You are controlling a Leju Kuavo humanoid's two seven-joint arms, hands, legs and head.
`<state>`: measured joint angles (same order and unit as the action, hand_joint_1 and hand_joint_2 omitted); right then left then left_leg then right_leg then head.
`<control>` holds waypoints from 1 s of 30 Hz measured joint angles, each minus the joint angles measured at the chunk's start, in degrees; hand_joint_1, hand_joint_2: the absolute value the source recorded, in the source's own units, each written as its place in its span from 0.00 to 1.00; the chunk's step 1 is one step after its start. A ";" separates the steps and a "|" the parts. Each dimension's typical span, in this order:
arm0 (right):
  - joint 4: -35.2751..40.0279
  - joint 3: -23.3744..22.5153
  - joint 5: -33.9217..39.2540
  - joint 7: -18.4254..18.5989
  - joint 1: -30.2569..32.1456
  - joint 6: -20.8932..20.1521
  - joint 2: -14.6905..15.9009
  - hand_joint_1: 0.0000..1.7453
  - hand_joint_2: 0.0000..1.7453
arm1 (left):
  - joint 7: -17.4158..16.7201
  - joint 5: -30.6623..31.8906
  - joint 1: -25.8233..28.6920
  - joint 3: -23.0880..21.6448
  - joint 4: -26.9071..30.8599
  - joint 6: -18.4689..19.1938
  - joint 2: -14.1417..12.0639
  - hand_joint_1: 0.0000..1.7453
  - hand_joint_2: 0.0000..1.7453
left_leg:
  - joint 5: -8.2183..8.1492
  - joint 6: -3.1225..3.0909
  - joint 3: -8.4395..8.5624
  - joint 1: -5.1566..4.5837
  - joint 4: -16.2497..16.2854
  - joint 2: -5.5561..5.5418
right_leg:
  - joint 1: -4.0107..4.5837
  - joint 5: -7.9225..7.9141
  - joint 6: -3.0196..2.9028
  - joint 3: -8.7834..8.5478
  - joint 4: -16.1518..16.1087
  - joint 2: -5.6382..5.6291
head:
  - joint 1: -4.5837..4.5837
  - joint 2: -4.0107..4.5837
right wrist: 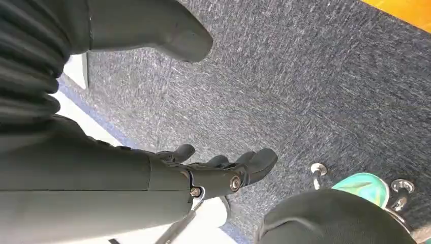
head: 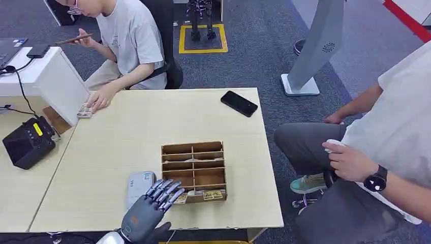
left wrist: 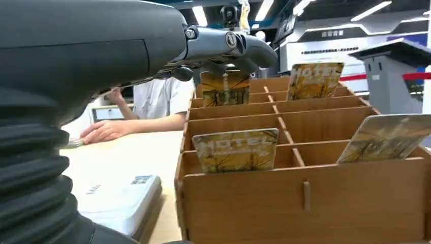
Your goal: Pass the card to the sensor for recognition and then transmit it.
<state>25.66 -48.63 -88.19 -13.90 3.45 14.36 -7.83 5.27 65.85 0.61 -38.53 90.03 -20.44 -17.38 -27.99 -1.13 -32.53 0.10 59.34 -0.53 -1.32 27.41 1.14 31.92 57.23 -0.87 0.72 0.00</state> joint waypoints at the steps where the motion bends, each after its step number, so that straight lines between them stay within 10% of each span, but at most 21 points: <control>1: 0.09 0.00 0.00 0.02 0.01 -0.04 -0.02 0.00 1.00 | 0.00 -0.04 -0.03 0.04 -0.09 0.00 0.24 0.00 1.00 | 0.00 0.00 0.00 0.00 0.00 0.00 | 0.00 0.00 0.00 0.00 0.00 0.00 | 0.00 0.00; 30: 5.66 0.00 0.00 0.35 1.98 -2.71 -2.80 0.00 1.00 | -2.16 -2.03 -1.00 5.79 -3.06 1.05 4.68 0.00 1.00 | 0.00 0.00 -0.02 0.00 0.00 0.00 | 0.00 0.00 0.00 0.01 0.00 0.00 | 0.00 0.00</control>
<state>31.32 -48.63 -88.19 -13.55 5.44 11.65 -10.62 3.10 63.82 -0.39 -32.74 86.97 -19.39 -12.70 -27.99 -1.13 -32.56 0.10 59.34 -0.54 -1.31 27.41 1.14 31.93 57.23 -0.86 0.72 0.00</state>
